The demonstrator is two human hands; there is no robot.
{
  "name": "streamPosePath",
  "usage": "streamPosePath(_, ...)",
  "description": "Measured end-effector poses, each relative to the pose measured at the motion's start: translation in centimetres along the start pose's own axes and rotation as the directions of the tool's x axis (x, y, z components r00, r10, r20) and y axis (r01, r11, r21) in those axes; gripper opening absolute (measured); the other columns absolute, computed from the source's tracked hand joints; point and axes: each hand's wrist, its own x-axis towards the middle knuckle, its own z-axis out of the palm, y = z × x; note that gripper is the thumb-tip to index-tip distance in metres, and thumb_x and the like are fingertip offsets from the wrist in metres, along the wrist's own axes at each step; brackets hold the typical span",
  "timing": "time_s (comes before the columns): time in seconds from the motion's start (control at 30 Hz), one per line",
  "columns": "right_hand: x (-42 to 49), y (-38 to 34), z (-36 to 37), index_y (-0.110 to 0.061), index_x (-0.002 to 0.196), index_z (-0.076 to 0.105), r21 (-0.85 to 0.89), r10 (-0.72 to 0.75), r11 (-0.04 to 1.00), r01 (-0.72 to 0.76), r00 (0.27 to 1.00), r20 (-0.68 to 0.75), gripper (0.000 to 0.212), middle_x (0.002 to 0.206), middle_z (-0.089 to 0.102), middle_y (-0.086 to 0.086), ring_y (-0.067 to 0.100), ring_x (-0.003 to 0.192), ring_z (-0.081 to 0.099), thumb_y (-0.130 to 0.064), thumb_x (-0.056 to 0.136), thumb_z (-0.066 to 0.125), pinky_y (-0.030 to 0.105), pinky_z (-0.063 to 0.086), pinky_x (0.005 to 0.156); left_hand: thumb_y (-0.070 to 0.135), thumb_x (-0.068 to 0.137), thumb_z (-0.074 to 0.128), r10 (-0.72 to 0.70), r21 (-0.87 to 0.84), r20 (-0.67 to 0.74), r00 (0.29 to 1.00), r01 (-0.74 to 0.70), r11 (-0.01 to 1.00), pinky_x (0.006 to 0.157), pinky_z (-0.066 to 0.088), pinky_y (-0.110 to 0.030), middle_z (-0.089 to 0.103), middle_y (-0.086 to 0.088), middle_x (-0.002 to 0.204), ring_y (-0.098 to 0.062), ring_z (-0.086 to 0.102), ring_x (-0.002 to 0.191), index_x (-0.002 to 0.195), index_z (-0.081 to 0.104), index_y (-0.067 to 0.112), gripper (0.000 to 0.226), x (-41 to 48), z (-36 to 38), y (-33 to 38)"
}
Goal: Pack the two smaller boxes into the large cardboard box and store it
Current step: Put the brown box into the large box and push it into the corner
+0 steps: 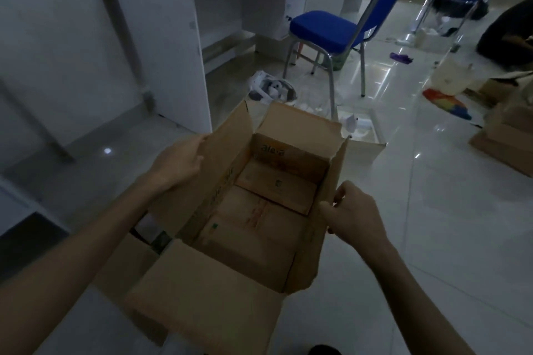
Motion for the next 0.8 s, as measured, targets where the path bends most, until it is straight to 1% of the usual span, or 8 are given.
streamPosePath(0.13,1.3,-4.2,3.8,-0.017,0.078,0.043,0.052,0.006,0.999,-0.01,0.997,0.073,0.019,0.073,0.064,0.008,0.025,0.066,0.063,-0.026,0.079,0.06,0.039,0.054,0.059,0.009,0.092,0.046,-0.066,0.008,0.025,0.997,0.066,0.998,0.084,0.049,-0.042,0.058,-0.016,0.128,-0.034,0.057,0.109,0.134,0.041,0.018,0.043,2.3,-1.6,-4.4)
streamPosePath(0.23,2.6,-6.6,6.7,-0.021,0.073,0.038,0.048,0.007,0.999,-0.012,0.993,0.12,0.022,0.072,0.059,0.006,0.021,0.064,0.055,-0.025,0.08,0.058,0.029,0.038,0.048,0.01,0.093,0.046,-0.133,0.005,0.029,0.991,0.132,0.991,0.085,0.051,-0.047,0.058,-0.015,0.127,-0.035,0.058,0.109,0.132,0.042,0.018,0.041,3.6,-2.2,-7.3)
streamPosePath(0.3,3.2,-7.9,8.3,-0.023,0.068,0.034,0.046,0.003,0.999,-0.009,0.993,0.117,0.027,0.071,0.054,0.006,0.019,0.06,0.047,-0.022,0.078,0.058,0.028,0.03,0.046,0.011,0.093,0.045,-0.167,-0.007,0.042,0.985,0.167,0.986,0.085,0.052,-0.05,0.059,-0.015,0.126,-0.035,0.059,0.107,0.131,0.041,0.021,0.04,4.4,-2.4,-9.3)
streamPosePath(0.43,4.0,-9.8,11.6,-0.017,0.066,0.038,0.0,-0.011,1.0,0.011,0.996,0.086,0.023,0.064,0.053,0.006,0.02,0.055,0.051,-0.03,0.066,0.057,0.035,0.046,0.048,0.01,0.092,0.046,-0.211,-0.015,0.042,0.977,0.212,0.977,0.083,0.054,-0.05,0.061,-0.012,0.124,-0.034,0.061,0.103,0.128,0.041,0.023,0.039,5.4,-2.0,-13.0)
streamPosePath(0.47,4.1,-10.1,12.4,-0.017,0.067,0.038,0.0,-0.002,1.0,0.002,0.995,0.1,0.024,0.061,0.049,0.002,0.018,0.054,0.049,-0.03,0.068,0.058,0.034,0.045,0.048,0.009,0.092,0.047,-0.217,-0.018,0.041,0.975,0.217,0.976,0.081,0.055,-0.05,0.062,-0.012,0.122,-0.034,0.062,0.1,0.128,0.041,0.023,0.039,5.5,-1.8,-13.7)
streamPosePath(0.53,3.9,-10.5,14.0,-0.015,0.075,0.037,0.066,0.024,0.997,-0.037,0.981,0.193,0.023,0.057,0.038,-0.002,0.011,0.048,0.037,-0.022,0.077,0.059,0.025,0.031,0.044,0.008,0.091,0.048,-0.236,-0.011,0.039,0.971,0.237,0.972,0.079,0.055,-0.051,0.063,-0.013,0.118,-0.033,0.064,0.096,0.127,0.042,0.023,0.04,5.6,-1.1,-15.2)
streamPosePath(0.6,3.8,-10.5,15.4,-0.015,0.085,0.037,0.094,0.032,0.994,-0.062,0.957,0.29,0.019,0.058,0.036,-0.003,0.008,0.046,0.032,-0.019,0.085,0.055,0.02,0.024,0.042,0.007,0.091,0.048,-0.257,-0.012,0.047,0.965,0.258,0.966,0.08,0.054,-0.053,0.064,-0.015,0.115,-0.034,0.063,0.096,0.125,0.04,0.026,0.04,5.6,-0.1,-17.0)
streamPosePath(0.8,5.0,-9.7,19.5,-0.017,0.09,0.04,0.003,0.095,0.995,-0.103,0.934,0.345,0.015,0.075,0.04,-0.006,0.006,0.06,0.04,-0.022,0.084,0.053,0.022,0.032,0.048,0.007,0.091,0.046,-0.284,-0.063,0.077,0.956,0.289,0.955,0.074,0.054,-0.053,0.067,-0.016,0.105,-0.036,0.064,0.088,0.12,0.037,0.029,0.038,5.4,4.2,-20.8)
